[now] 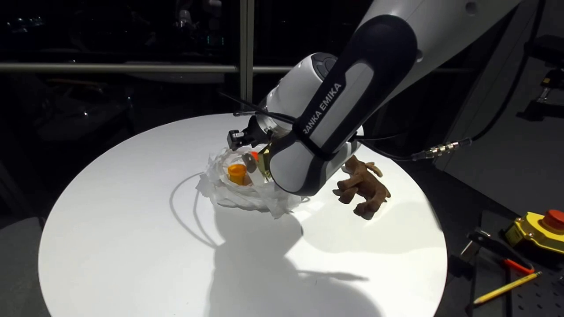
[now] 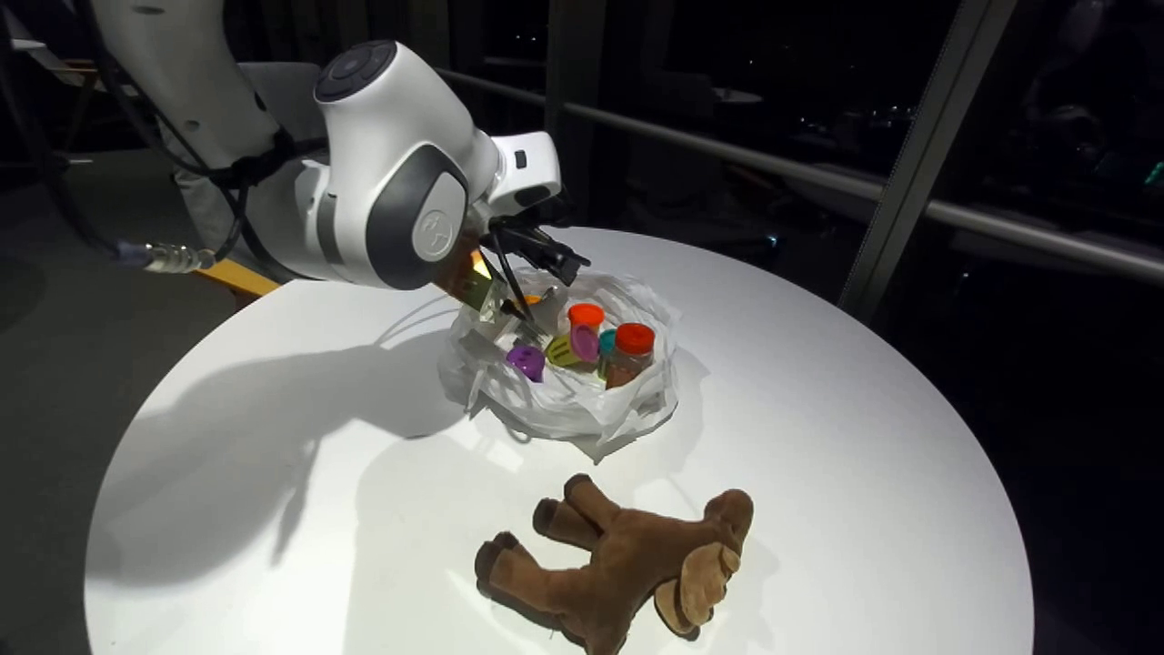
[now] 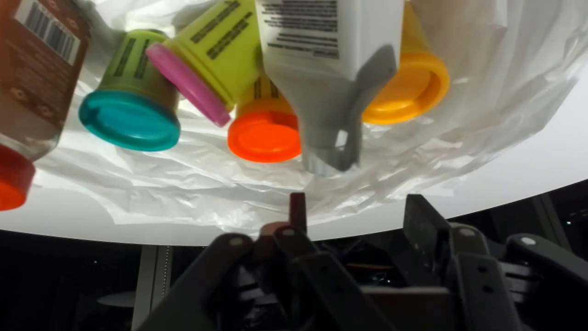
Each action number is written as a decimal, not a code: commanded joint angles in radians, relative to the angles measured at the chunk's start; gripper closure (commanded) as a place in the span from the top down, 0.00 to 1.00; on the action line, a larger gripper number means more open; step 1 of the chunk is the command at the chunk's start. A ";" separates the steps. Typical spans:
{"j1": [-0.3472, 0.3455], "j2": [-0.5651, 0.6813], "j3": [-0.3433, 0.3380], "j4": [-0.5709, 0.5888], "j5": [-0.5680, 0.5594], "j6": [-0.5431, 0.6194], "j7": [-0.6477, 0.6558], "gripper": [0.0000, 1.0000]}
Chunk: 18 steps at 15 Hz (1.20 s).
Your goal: Put the objects on the table in the plastic bag
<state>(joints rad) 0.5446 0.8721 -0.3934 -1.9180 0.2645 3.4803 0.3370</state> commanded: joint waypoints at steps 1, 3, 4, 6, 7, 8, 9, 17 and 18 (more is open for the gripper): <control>-0.036 -0.041 0.061 0.026 0.062 -0.020 -0.079 0.91; -0.063 -0.080 0.101 0.015 0.067 -0.025 -0.089 1.00; -0.081 -0.106 0.127 0.007 0.067 -0.032 -0.096 1.00; -0.087 -0.182 0.134 -0.039 0.019 -0.118 -0.048 1.00; -0.104 -0.237 0.154 -0.067 0.013 -0.205 -0.058 1.00; -0.098 -0.281 0.145 -0.090 0.018 -0.295 -0.066 1.00; -0.090 -0.330 0.129 -0.121 0.017 -0.376 -0.078 1.00; -0.299 -0.641 0.129 -0.289 -0.245 -1.014 -0.027 1.00; -0.338 -0.649 0.140 -0.289 -0.259 -1.078 -0.028 1.00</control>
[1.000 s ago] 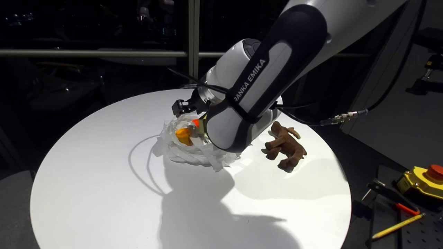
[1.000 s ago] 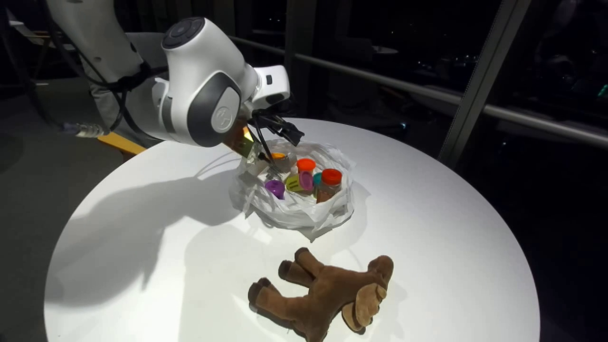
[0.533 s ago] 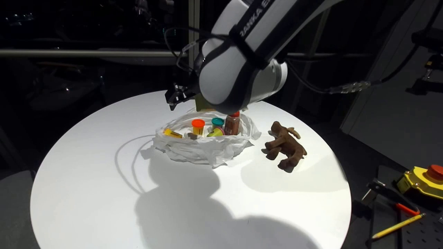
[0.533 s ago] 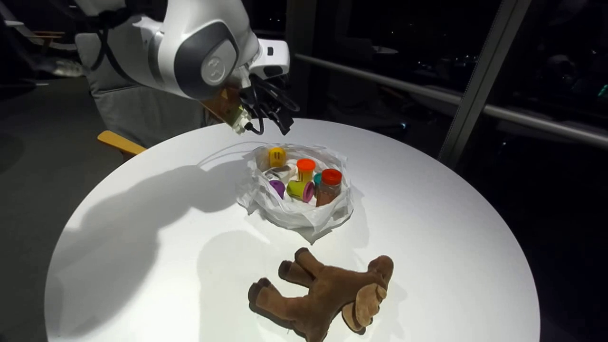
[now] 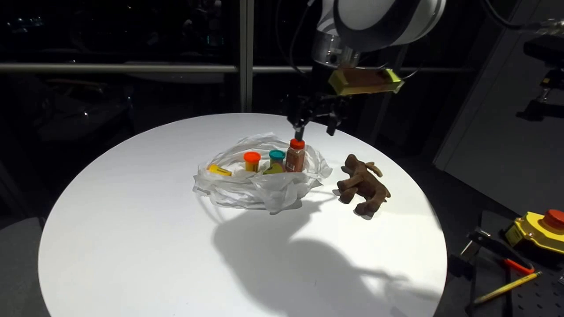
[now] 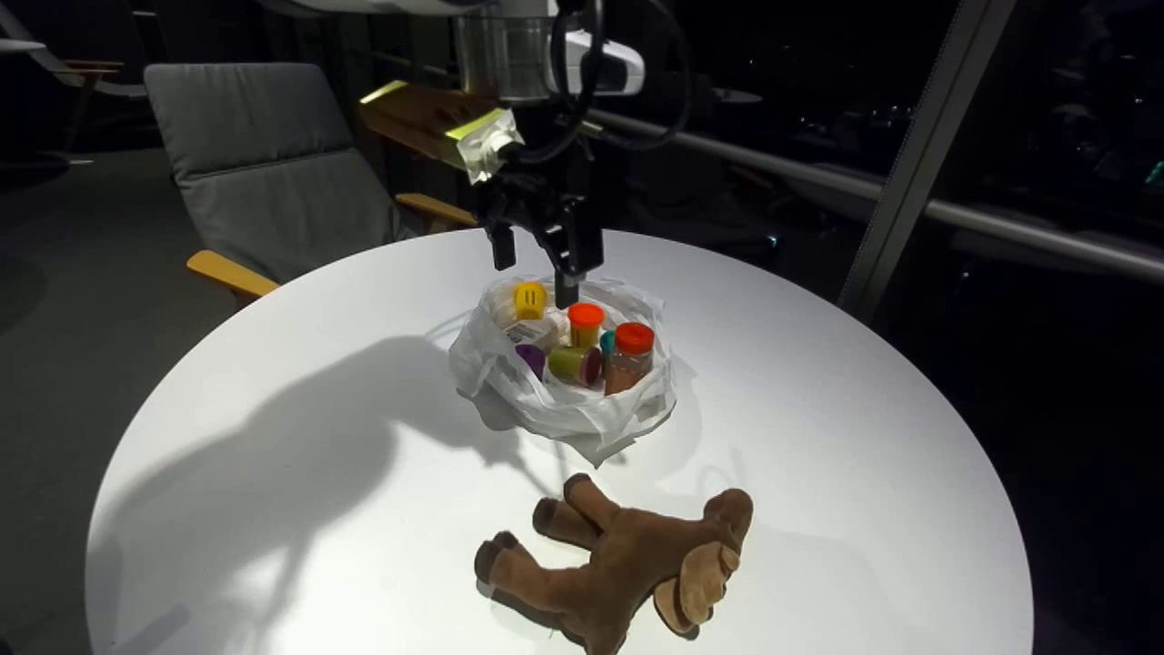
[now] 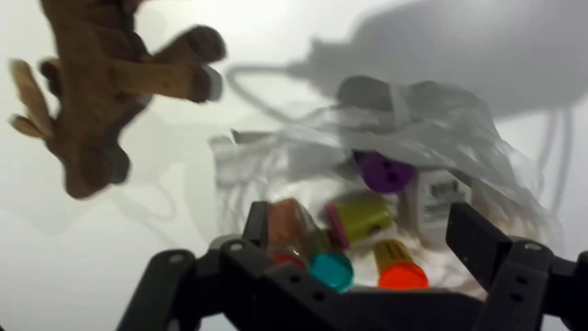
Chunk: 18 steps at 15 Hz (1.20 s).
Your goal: Put the objects on the table in the plastic bag
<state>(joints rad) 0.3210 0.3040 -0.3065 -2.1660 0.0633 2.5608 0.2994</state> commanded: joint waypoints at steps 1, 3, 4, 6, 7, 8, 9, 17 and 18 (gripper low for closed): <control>-0.157 -0.087 0.074 -0.043 -0.048 -0.208 -0.014 1.00; -0.226 -0.078 0.107 -0.040 -0.018 -0.280 -0.047 1.00; -0.252 -0.071 0.122 -0.039 -0.010 -0.310 -0.062 1.00; -0.291 -0.059 0.143 -0.046 -0.005 -0.343 -0.072 1.00; -0.301 -0.044 0.143 -0.051 -0.020 -0.319 -0.035 1.00; -0.313 -0.031 0.148 -0.051 -0.011 -0.304 -0.026 1.00; -0.323 -0.015 0.150 -0.049 -0.001 -0.277 -0.014 1.00; -0.371 0.123 0.119 0.001 0.051 -0.148 0.106 1.00; -0.371 0.138 0.111 0.009 0.047 -0.142 0.128 1.00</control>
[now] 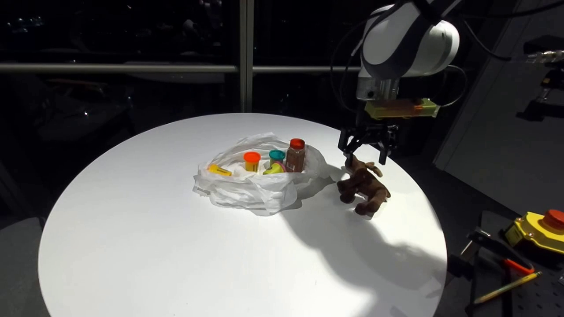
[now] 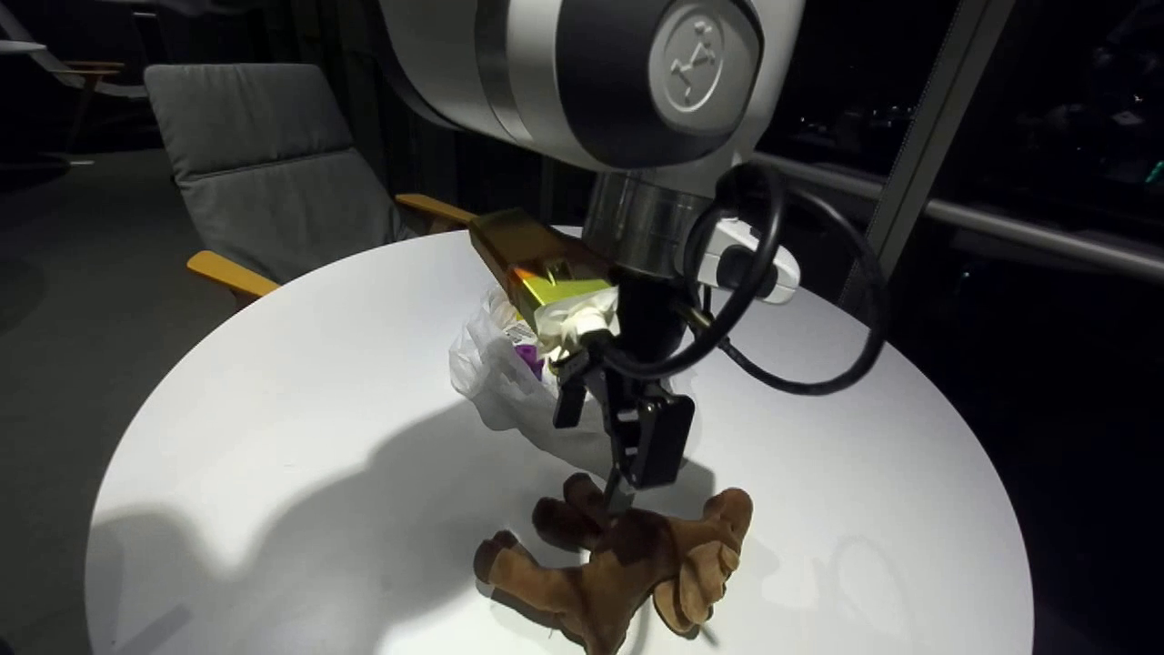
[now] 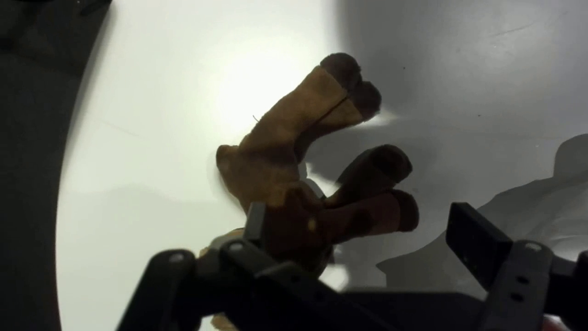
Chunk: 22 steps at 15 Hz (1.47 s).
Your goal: Put the objects on the table in the plastic bag
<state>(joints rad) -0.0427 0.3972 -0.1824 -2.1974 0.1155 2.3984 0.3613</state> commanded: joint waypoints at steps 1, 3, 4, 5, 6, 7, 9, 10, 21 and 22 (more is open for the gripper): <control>-0.006 0.060 -0.023 0.047 -0.011 0.028 0.087 1.00; -0.010 0.091 -0.030 0.069 0.000 0.031 0.111 1.00; -0.011 0.107 -0.033 0.082 0.006 0.031 0.122 1.00; -0.022 0.123 -0.027 0.097 0.025 0.030 0.121 1.00; -0.025 0.138 -0.027 0.110 0.033 0.034 0.130 1.00; -0.020 0.156 -0.038 0.124 0.025 0.039 0.149 1.00; -0.013 0.187 -0.055 0.149 0.012 0.047 0.183 1.00; -0.010 0.204 -0.062 0.163 0.010 0.048 0.199 1.00; -0.029 0.239 -0.060 0.195 0.039 0.044 0.201 0.34; -0.032 0.224 -0.059 0.181 0.046 0.051 0.198 0.27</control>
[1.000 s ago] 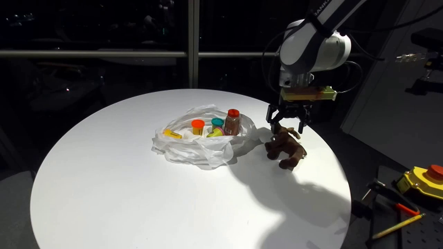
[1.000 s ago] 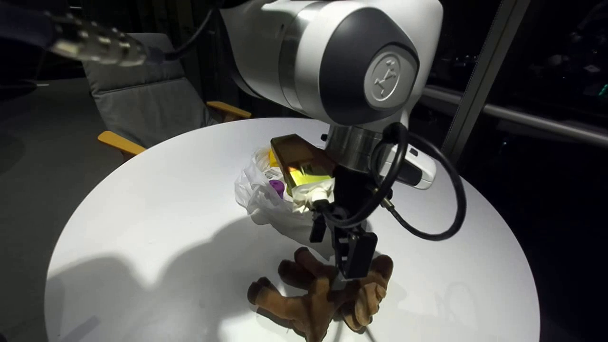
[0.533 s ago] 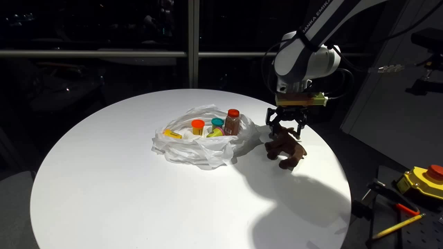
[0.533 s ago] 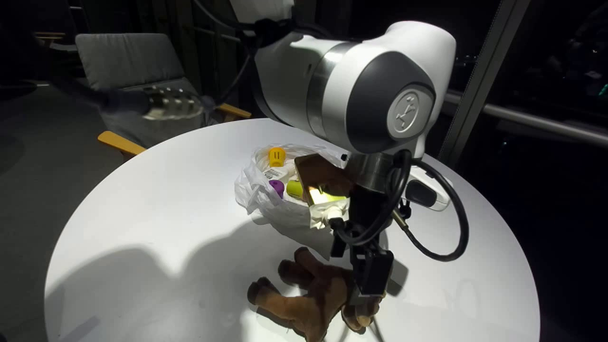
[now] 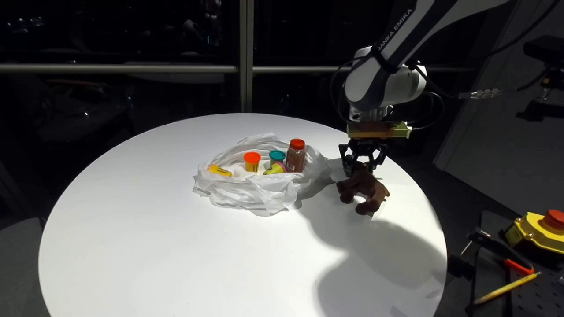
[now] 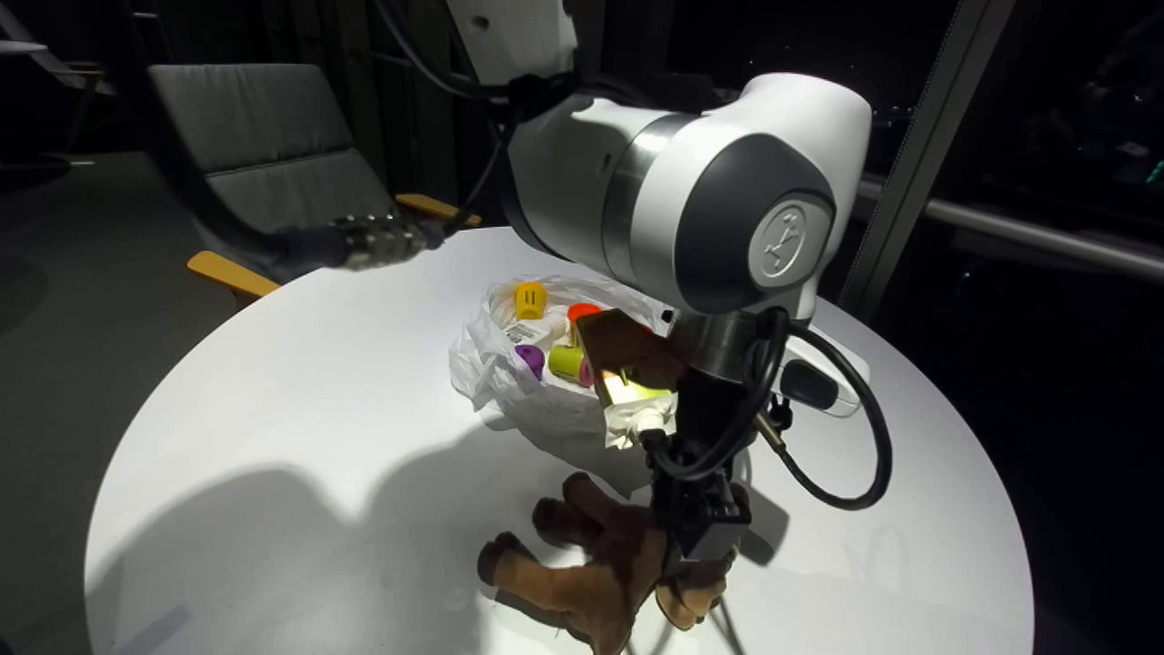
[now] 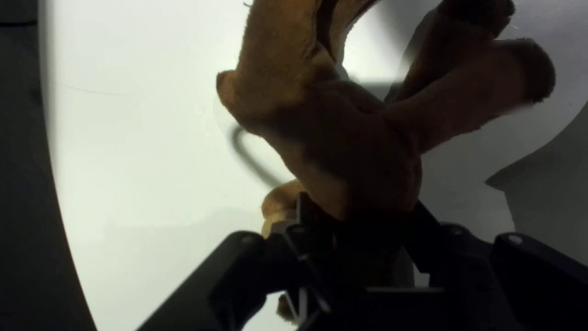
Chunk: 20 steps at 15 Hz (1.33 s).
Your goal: Put the objects on the table in the plastic bag
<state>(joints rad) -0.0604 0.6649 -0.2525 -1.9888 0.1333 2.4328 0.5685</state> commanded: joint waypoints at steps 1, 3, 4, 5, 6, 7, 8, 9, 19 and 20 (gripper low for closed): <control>-0.017 -0.071 0.009 -0.055 0.039 0.035 -0.008 0.20; -0.034 -0.142 0.013 -0.118 0.081 0.081 -0.019 0.09; -0.041 -0.188 0.014 -0.157 0.105 0.118 -0.025 0.06; -0.041 -0.247 0.011 -0.206 0.119 0.159 -0.032 0.05; -0.037 -0.295 0.005 -0.245 0.123 0.202 -0.034 0.08; -0.023 -0.346 -0.005 -0.282 0.103 0.247 -0.035 0.08; -0.005 -0.392 -0.018 -0.312 0.071 0.284 -0.032 0.05; 0.026 -0.436 -0.037 -0.336 0.015 0.308 -0.016 0.07; 0.173 -0.586 0.136 -0.195 -0.564 0.250 0.187 0.06; 0.176 -0.570 0.157 -0.173 -0.604 0.272 0.186 0.06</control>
<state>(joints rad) 0.1075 0.0692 -0.1466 -2.2416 -0.3497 2.6967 0.7150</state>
